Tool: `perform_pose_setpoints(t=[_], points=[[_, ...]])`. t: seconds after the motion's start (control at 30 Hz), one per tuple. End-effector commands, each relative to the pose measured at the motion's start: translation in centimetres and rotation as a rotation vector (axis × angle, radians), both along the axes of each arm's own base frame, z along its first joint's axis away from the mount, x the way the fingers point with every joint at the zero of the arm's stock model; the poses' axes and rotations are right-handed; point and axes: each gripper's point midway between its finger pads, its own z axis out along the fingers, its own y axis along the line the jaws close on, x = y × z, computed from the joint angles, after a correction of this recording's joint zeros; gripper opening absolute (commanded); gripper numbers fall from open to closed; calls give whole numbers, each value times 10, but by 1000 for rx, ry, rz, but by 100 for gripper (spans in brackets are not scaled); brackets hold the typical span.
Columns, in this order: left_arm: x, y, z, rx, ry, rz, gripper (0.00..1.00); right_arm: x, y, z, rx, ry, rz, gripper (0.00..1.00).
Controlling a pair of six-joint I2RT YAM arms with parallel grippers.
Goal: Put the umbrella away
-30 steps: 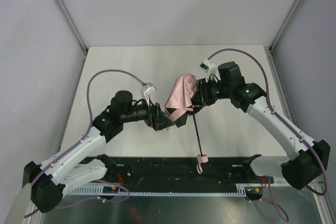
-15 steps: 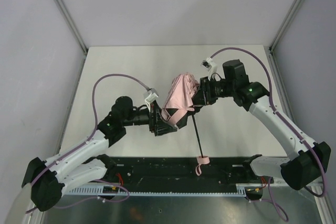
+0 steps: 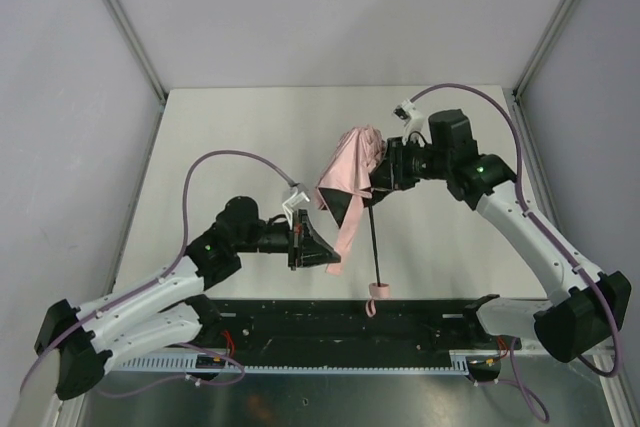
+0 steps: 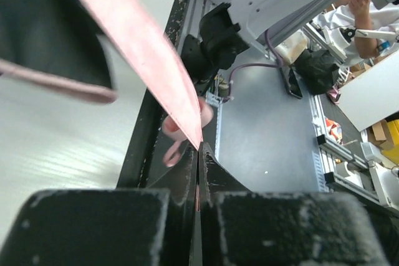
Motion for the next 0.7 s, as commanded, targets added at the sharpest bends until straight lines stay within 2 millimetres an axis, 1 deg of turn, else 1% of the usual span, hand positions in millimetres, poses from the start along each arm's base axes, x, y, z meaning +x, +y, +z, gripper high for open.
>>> perform_pose_setpoints(t=[0.0, 0.1, 0.23, 0.3, 0.4, 0.5, 0.57, 0.67], points=[[-11, -12, 41, -35, -66, 5, 0, 26, 0, 34, -40, -164, -178, 0], [-20, -30, 52, -17, -70, -18, 0, 35, 2, 28, -111, -176, -287, 0], [-31, -54, 52, 15, -67, -57, 0, 42, 8, 26, -164, -184, -363, 0], [-38, -66, 53, 24, -73, -84, 0, 45, 8, 24, -196, -190, -384, 0], [-51, -82, 60, 21, -75, -150, 0, 48, 12, 19, -228, -187, -383, 0], [-62, -93, 66, 2, -68, -211, 0, 48, 15, 16, -230, -181, -377, 0], [-64, -95, 62, 11, -58, -217, 0, 48, 16, 20, -216, -181, -374, 0], [-57, -91, 43, 48, -35, -175, 0, 43, 22, 32, -165, -178, -335, 0]])
